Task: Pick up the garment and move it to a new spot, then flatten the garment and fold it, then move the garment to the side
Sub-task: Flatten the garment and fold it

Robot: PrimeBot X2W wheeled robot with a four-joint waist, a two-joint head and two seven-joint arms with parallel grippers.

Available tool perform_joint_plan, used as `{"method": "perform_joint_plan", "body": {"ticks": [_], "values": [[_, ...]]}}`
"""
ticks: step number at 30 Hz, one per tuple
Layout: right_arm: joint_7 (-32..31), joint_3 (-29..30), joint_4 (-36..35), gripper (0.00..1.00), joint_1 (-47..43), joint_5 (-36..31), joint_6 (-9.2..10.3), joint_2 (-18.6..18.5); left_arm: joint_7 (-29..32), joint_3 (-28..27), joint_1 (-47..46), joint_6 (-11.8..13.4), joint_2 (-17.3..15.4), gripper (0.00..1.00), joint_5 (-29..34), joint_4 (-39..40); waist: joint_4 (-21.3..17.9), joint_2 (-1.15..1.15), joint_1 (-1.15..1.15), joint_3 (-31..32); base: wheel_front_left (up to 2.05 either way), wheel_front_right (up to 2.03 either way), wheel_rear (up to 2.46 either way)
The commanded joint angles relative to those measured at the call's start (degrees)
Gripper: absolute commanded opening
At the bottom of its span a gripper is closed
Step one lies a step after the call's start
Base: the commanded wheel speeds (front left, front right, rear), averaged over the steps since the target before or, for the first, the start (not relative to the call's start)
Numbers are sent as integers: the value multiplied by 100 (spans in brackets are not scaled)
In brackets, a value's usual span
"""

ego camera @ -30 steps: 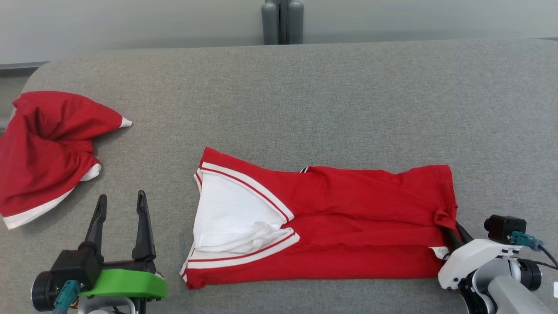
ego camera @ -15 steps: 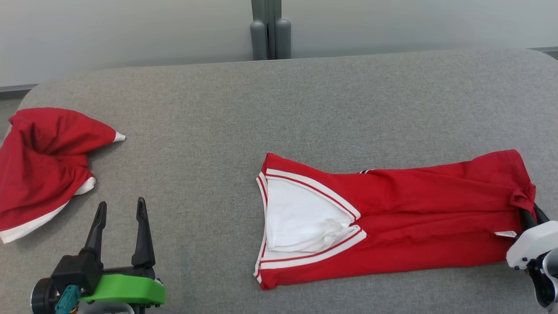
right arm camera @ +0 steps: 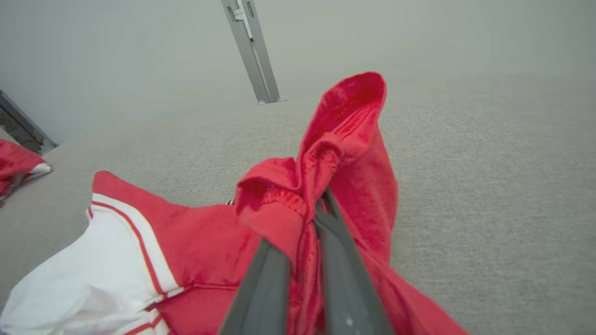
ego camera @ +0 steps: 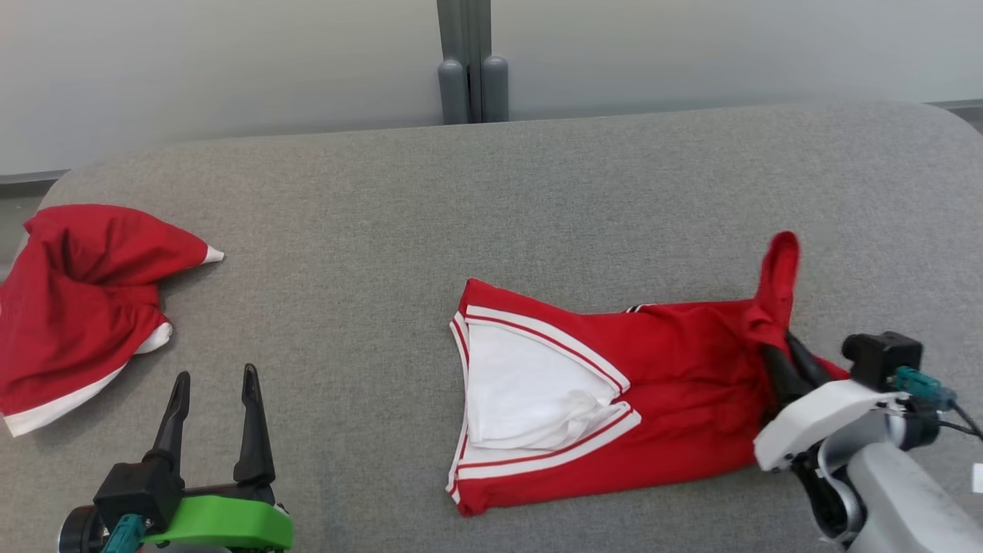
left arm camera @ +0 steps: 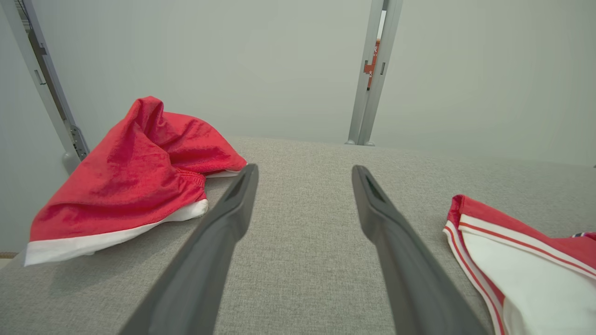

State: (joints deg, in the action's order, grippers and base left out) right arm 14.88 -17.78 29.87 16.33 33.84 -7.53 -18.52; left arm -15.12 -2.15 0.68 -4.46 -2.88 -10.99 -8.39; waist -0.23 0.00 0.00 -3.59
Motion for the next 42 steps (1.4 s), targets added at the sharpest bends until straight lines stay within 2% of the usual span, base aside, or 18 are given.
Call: {"method": "perform_joint_plan", "body": {"ticks": [1,6,13,21,26,27,28,29,34,38,42], "values": [[-27,-92,-126,0,-77,-56,9,79,-1,-7,71,14,-4,100,-34,-20,33,0,0,-5,0,0,0],[-172,-516,-514,0,-82,-170,9,447,-1,50,-24,18,-5,100,-50,-49,180,0,0,-46,0,0,0],[-321,-1094,-664,0,116,-299,9,831,-1,86,-110,9,-5,100,-72,-102,380,0,0,-101,0,0,0],[-296,-1506,-286,0,487,-335,8,1305,-1,208,-214,45,-5,100,-132,-142,593,0,0,-201,0,0,0],[-276,-1685,113,0,636,-249,9,1458,-1,317,-287,76,-5,100,-179,-169,682,0,0,-277,0,0,0],[-258,-1698,220,5,675,-253,8,1474,-1,327,-305,78,-5,100,-182,-186,693,0,0,-290,0,0,0],[-224,-1715,272,69,710,-257,8,1494,-1,331,-322,76,-5,100,-177,-195,700,0,0,-298,0,0,0],[-199,-1738,340,100,731,-200,8,1515,-1,334,-336,74,-5,100,-167,-205,704,0,0,-303,0,0,0],[-43,-1837,340,100,825,-192,8,1488,-1,292,-295,77,-5,100,-158,-238,628,0,0,-261,0,0,0],[30,-1677,103,100,802,-301,9,1202,-1,253,-257,58,-5,100,-105,-261,523,0,0,-184,0,0,0],[32,-1231,-458,100,547,-437,8,895,-1,209,-216,54,-5,100,-86,-246,415,0,0,-114,0,0,0]]}}
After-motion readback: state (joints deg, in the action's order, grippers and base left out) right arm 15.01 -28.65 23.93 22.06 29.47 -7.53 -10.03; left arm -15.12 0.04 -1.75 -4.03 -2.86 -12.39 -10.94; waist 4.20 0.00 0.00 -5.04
